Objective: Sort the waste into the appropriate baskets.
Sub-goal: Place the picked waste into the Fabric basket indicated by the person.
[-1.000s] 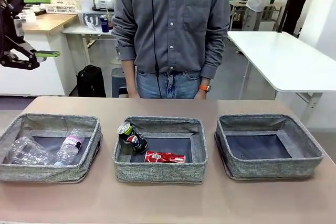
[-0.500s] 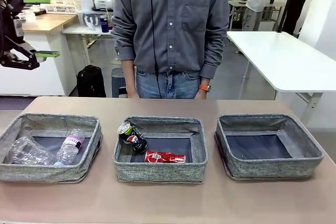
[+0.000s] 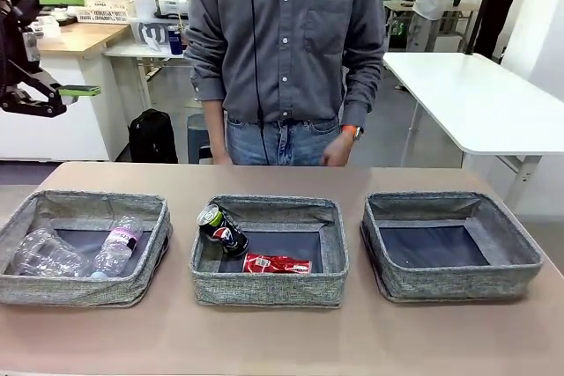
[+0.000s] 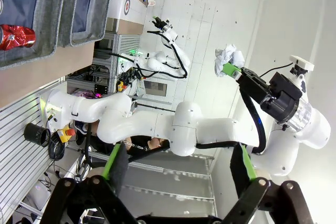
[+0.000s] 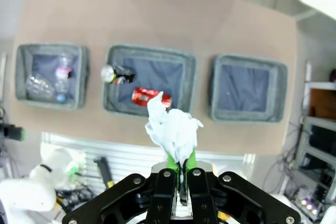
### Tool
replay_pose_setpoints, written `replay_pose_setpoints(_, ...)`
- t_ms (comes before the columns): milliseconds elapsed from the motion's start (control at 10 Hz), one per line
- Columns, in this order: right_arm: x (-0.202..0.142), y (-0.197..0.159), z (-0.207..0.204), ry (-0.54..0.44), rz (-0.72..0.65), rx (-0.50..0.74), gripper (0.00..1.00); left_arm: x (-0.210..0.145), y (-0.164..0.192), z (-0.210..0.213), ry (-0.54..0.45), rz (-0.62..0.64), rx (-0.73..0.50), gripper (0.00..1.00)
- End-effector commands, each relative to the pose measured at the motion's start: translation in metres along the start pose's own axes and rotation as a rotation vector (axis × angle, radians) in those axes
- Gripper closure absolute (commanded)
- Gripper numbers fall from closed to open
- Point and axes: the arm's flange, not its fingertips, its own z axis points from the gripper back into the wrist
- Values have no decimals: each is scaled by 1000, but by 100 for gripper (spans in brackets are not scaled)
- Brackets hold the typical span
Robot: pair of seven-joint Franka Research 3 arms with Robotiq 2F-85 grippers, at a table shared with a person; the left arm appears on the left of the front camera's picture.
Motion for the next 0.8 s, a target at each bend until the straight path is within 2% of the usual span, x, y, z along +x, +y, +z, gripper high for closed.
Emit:
replay_pose_setpoints(0, -2, 0, 1, 1, 10, 2, 96, -2, -2, 2, 9, 1, 3, 0)
replay_pose_setpoints(700, -2, 0, 1, 1, 10, 2, 96, -2, -2, 2, 9, 1, 3, 0)
